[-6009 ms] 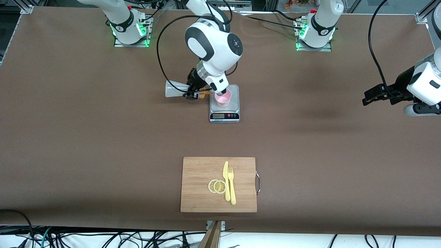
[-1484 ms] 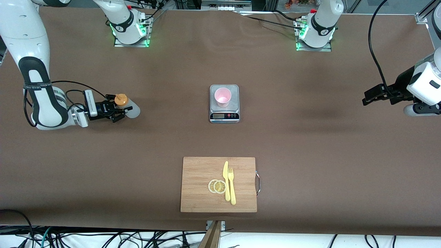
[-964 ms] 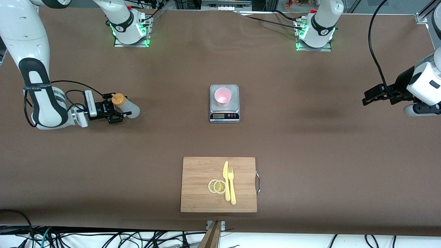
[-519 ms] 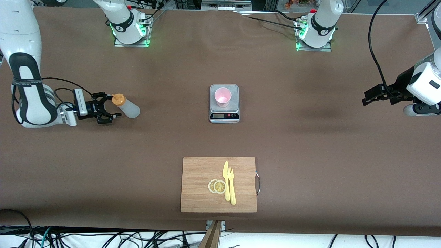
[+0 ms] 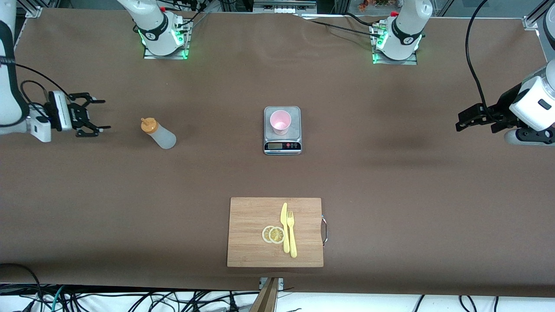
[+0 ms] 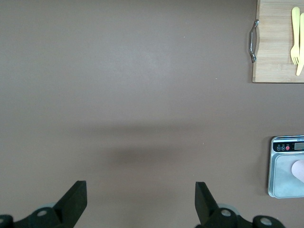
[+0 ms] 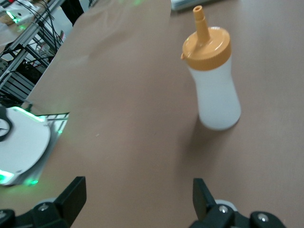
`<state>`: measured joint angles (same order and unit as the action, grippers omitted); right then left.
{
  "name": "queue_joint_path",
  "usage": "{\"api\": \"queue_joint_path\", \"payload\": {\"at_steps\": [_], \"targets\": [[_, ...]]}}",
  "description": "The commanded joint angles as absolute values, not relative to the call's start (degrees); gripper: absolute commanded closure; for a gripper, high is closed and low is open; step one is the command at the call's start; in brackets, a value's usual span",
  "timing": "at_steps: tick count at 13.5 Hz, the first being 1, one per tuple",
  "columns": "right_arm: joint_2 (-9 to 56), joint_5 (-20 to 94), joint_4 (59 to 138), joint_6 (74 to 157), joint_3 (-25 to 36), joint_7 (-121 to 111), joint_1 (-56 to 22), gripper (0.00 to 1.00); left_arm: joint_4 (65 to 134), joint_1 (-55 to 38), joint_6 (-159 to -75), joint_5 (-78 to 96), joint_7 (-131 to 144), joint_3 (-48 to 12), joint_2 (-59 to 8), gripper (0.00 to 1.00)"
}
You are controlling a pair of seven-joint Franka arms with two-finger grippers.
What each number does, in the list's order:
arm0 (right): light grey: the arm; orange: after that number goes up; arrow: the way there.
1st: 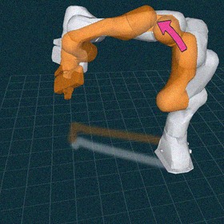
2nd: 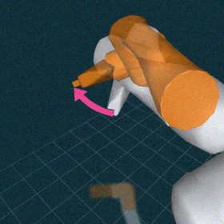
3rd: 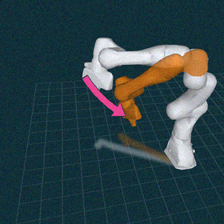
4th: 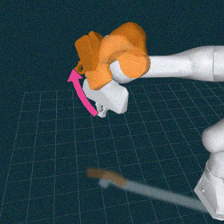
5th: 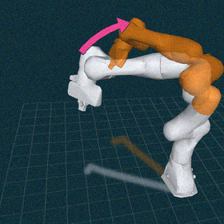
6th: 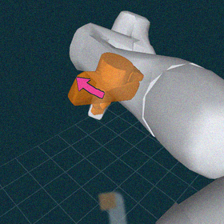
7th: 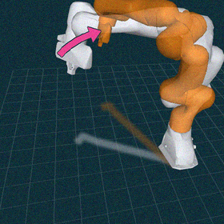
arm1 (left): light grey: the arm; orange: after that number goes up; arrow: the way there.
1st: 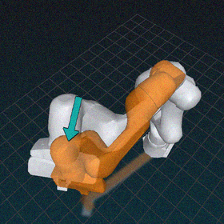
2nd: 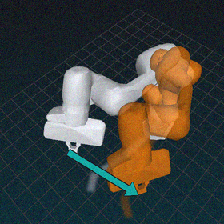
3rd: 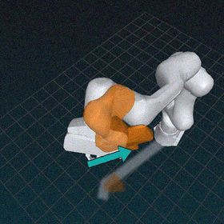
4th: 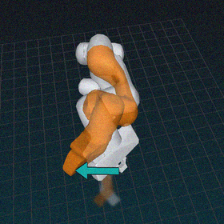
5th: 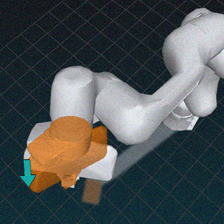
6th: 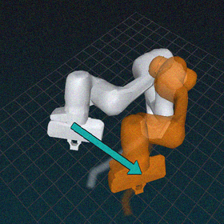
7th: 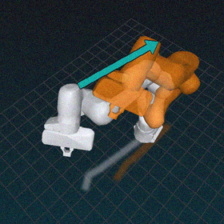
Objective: Add sauce to pink cup with both arms
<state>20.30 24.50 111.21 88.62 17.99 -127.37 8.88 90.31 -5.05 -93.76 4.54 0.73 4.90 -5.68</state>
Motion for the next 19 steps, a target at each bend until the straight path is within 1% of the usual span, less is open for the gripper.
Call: {"api": "queue_joint_path", "payload": {"at_steps": [1,3,6,11,13,17,19], "targets": [[14.3,19.0,114.0,89.7,18.0,-117.8,8.4,0.01,88.2,-4.9,-92.8,3.8,-0.4,4.7,-6.5,0.0],[11.4,17.0,114.0,88.5,18.0,-108.3,8.0,0.01,88.2,-4.9,-92.8,4.0,-0.4,4.7,-6.6,0.0],[7.6,14.8,114.0,88.6,18.0,-91.2,5.1,0.01,88.2,-4.9,-92.8,4.0,-0.3,4.7,-6.6,0.0],[3.6,12.8,113.7,88.6,17.6,-64.9,0.4,0.01,88.2,-4.9,-92.8,4.0,-0.2,4.7,-6.6,0.0],[2.4,11.2,112.8,88.8,15.4,-54.6,-0.4,0.01,88.2,-5.0,-92.8,3.4,-0.3,4.7,-6.6,0.0],[1.8,7.1,107.9,88.5,8.9,-36.6,-0.4,0.01,87.7,-5.0,-92.8,3.3,-0.4,4.7,-6.7,0.0],[1.7,4.7,104.9,87.8,4.9,-22.9,-0.4,0.01,87.5,-5.1,-92.8,3.3,-0.4,4.6,-6.8,0.0]]}}
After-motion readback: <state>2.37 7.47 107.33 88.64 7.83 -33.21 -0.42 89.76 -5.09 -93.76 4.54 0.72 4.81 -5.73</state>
